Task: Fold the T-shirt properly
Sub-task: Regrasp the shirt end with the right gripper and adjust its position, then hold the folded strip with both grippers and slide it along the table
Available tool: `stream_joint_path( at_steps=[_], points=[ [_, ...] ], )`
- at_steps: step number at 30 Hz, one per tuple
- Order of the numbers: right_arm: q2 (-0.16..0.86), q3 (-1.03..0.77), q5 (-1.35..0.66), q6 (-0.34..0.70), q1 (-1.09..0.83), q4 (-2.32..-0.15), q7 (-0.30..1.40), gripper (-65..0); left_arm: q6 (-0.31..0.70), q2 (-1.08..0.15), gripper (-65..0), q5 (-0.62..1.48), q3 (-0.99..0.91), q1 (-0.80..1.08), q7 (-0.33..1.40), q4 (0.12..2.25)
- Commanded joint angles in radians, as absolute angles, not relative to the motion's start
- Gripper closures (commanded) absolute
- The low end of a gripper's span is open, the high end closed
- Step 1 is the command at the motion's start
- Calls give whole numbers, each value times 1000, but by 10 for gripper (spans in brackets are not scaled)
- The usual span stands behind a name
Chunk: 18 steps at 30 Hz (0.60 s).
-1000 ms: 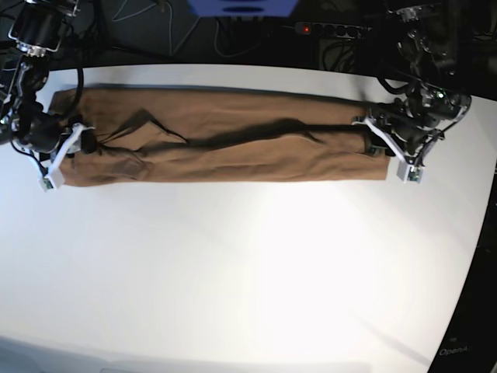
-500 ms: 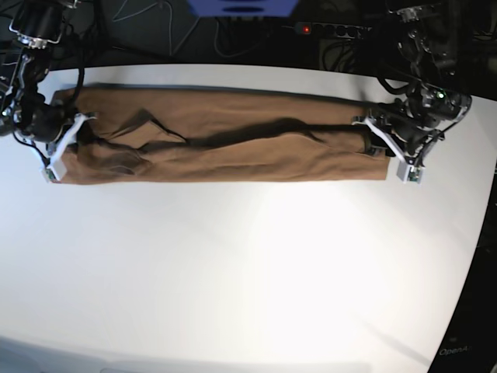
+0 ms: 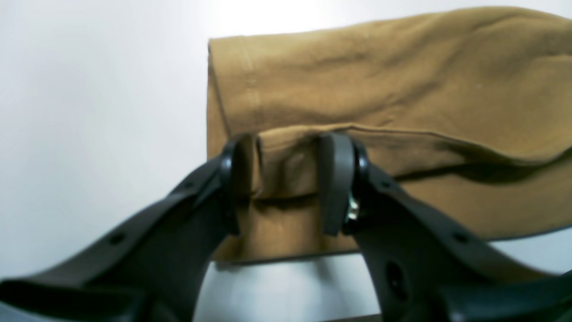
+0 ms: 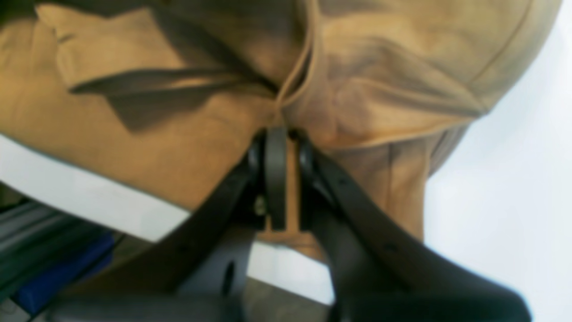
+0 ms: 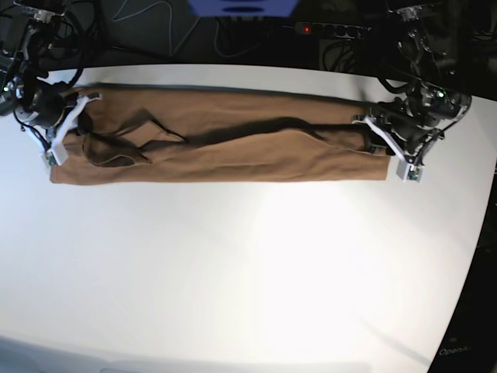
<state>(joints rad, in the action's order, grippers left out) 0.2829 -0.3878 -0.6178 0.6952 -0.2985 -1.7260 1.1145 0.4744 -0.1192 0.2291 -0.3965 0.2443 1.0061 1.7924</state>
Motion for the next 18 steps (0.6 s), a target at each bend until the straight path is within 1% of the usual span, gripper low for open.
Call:
stream_joint_path(
  at_steps=[1,10,14,18],
  points=[
    [297,-395,-631,698,-311,-1742,1095,-20,478,-130,-236,240,-400,239,989,1813],
    [302,-395,-630,698,-412,-1742,1021,-20,479,-131,-236,240,-400,248,989,1813],
    [320,-395,-625,698,-426,-1742,1041,-29,479,-131,-235,240,-400,255,989,1813],
    [326,-390,-562,698,-418,-1745,1115,-29,479,-131,-235,240,-400,259,995,1816]
  ],
)
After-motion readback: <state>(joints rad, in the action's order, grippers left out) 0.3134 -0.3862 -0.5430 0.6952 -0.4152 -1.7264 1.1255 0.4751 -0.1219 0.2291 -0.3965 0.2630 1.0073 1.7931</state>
